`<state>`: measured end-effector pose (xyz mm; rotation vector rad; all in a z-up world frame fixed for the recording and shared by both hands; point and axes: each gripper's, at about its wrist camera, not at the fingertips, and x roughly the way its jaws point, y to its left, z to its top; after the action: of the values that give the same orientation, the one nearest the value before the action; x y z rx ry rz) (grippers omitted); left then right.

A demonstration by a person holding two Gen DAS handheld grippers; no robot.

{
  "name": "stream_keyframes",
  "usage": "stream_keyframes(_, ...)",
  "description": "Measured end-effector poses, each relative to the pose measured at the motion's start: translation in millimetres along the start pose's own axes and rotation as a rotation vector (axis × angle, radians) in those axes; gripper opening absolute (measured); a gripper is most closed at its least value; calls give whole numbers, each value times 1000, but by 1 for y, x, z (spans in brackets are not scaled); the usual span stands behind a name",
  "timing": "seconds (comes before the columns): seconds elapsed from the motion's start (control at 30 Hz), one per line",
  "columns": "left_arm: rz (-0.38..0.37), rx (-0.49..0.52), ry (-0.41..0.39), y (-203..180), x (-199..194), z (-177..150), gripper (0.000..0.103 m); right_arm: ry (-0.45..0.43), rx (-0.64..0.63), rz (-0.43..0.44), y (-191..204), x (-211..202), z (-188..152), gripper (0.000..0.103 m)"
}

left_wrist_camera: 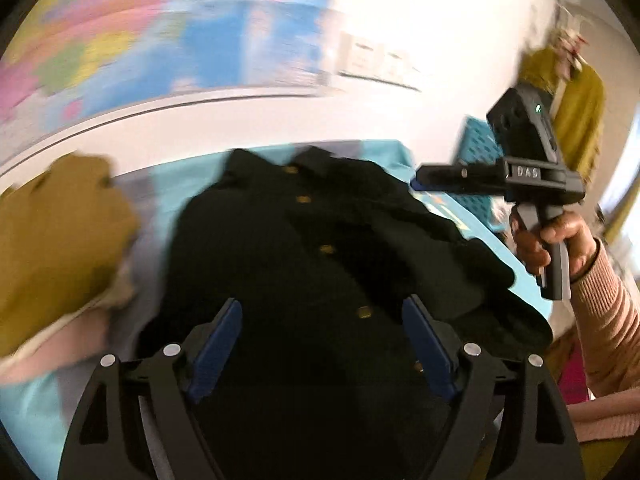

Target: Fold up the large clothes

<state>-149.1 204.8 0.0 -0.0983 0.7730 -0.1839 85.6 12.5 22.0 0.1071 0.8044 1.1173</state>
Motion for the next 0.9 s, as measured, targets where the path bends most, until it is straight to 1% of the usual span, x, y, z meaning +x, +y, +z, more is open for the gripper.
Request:
stream_keyframes(0.03,-12,16,13,-6,9,4,83,-14,-17,-38,-5,-14,-6,65)
stream_keyframes(0.07,-25,30,35,-11,21,9,83,-18,-31,-84,-10,-26,-14,74)
stream_keyframes(0.13,-57,37,69,-13,38,14,83,4,-26,-150,-23,-40,-32,86)
stream_keyframes(0.2,-88,28,95,-14,52,18,83,52,2,-173,-36,-45,-53,86)
stream_keyframes(0.23,-114,21,106,-13,59,20,83,94,15,-190,-41,-44,-67,86)
stream_keyframes(0.27,-127,13,115,-11,66,22,83,124,10,-196,-42,-42,-79,77)
stream_keyframes(0.3,-129,10,121,-12,69,23,83,140,0,-181,-40,-40,-88,67)
stream_keyframes(0.33,-132,10,127,-12,73,24,83,150,-8,-155,-37,-38,-93,38)
stream_keyframes(0.37,-139,13,131,-12,75,24,83,146,-15,-137,-32,-39,-95,19)
stream_keyframes(0.4,-149,13,132,-12,75,24,83,111,-31,-102,-23,-41,-93,13)
stream_keyframes(0.43,-161,13,132,-12,75,26,83,85,-43,-66,-14,-43,-88,4)
stream_keyframes(0.47,-169,12,129,-12,75,27,83,49,-61,-26,-2,-44,-80,4)
stream_keyframes(0.53,-188,-12,101,-3,66,31,83,7,-106,24,21,-41,-66,4)
stream_keyframes(0.57,-188,-30,78,4,60,34,83,-7,-131,59,36,-34,-57,4)
stream_keyframes(0.63,-192,-66,39,17,49,39,84,-4,-161,139,59,-16,-42,4)
stream_keyframes(0.7,-197,-111,4,32,35,41,84,26,-157,203,76,10,-31,14)
stream_keyframes(0.73,-192,-126,-10,38,29,41,85,64,-155,228,86,28,-27,29)
stream_keyframes(0.77,-183,-136,-19,43,24,40,85,93,-162,245,92,40,-26,59)
stream_keyframes(0.8,-177,-140,-23,45,19,39,86,103,-164,251,94,45,-25,72)
stream_keyframes(0.83,-171,-145,-25,48,16,37,87,104,-167,257,96,47,-22,79)
stream_keyframes(0.87,-166,-152,-24,51,13,35,87,99,-164,280,94,44,-20,79)
stream_keyframes(0.9,-163,-157,-16,54,12,32,88,77,-145,323,89,36,-15,79)
